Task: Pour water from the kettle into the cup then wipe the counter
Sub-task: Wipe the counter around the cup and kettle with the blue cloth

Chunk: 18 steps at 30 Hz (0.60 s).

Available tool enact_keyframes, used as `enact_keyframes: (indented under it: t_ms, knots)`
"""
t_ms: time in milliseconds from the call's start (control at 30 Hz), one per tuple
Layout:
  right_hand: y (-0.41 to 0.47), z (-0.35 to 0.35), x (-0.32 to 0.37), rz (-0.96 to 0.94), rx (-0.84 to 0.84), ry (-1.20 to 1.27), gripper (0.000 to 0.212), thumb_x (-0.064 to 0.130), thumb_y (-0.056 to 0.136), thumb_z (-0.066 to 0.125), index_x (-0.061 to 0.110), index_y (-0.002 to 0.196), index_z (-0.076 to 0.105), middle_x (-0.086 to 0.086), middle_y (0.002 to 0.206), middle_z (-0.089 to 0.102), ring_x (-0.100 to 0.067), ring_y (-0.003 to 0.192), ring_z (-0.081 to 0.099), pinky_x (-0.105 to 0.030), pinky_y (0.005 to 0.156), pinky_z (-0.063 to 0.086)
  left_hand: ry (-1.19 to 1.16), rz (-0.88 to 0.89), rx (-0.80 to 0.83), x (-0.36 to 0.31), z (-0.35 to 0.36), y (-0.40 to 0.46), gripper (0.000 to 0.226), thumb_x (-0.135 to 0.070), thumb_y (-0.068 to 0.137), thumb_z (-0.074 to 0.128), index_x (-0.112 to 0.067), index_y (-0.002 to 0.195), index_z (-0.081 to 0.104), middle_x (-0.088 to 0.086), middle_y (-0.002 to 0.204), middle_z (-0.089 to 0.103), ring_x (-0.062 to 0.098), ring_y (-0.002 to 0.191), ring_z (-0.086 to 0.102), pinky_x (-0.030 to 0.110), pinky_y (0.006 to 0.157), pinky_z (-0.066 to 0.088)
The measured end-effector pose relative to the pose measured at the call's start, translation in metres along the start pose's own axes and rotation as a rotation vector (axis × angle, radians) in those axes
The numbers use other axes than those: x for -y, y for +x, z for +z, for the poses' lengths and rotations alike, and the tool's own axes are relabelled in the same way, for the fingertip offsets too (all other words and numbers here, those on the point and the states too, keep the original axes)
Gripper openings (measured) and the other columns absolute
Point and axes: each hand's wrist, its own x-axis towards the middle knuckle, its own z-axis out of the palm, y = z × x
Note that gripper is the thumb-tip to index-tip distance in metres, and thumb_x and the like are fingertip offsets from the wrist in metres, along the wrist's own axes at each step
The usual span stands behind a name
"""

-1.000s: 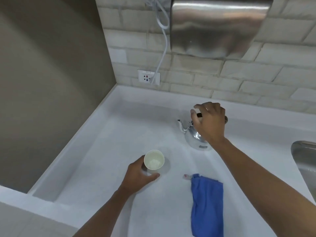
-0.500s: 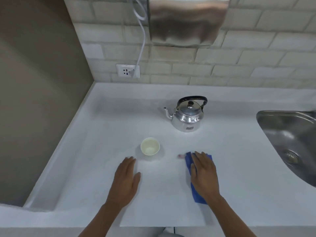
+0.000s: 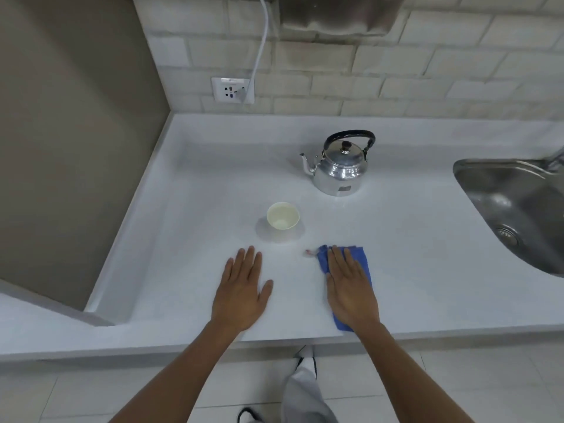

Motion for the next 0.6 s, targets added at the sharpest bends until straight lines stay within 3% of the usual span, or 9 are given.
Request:
enact_keyframes:
  t_ms: [200,333,433,600]
  knots:
    - [-0.051,-0.007,-0.018,0.016,-0.007,-0.01,0.056,0.032,0.103,0.024,0.01,0.155,0.028,-0.006,0.161,0.031,-0.027,0.15,0.025,-0.049,0.118,0.031,0.013,0.0,-0.009,0.0,0.004,-0.01,0.072,-0.055,0.106,0.022,-0.01,0.162,0.025,0.01,0.17,0.016,0.027,0.158,0.015,0.044,0.125,0.006]
    - [-0.021,-0.014,-0.031,0.2,0.004,-0.082,0.061,0.031,0.101,0.013,0.007,0.154,0.031,-0.011,0.159,0.034,-0.035,0.146,0.031,-0.049,0.118,0.03,-0.003,-0.018,0.015,-0.002,0.004,-0.009,0.074,-0.058,0.105,0.018,-0.014,0.165,0.015,0.006,0.172,0.006,0.023,0.159,0.002,0.045,0.126,0.002]
    - [0.013,-0.012,-0.01,0.267,-0.009,-0.099,0.062,0.03,0.098,0.016,0.008,0.152,0.035,-0.011,0.157,0.038,-0.037,0.145,0.032,-0.048,0.114,0.034,-0.007,-0.021,-0.002,-0.001,0.005,-0.008,0.076,-0.06,0.105,0.019,-0.014,0.165,0.016,0.005,0.172,0.006,0.022,0.159,0.002,0.044,0.127,0.002]
    - [0.002,0.001,0.022,0.119,-0.079,-0.055,0.056,0.025,0.098,0.028,0.012,0.15,0.04,-0.007,0.157,0.039,-0.034,0.147,0.031,-0.047,0.117,0.033,0.005,-0.021,0.006,0.002,0.008,-0.007,0.078,-0.062,0.103,0.016,-0.015,0.165,0.015,0.005,0.172,0.007,0.022,0.159,0.004,0.043,0.127,0.003]
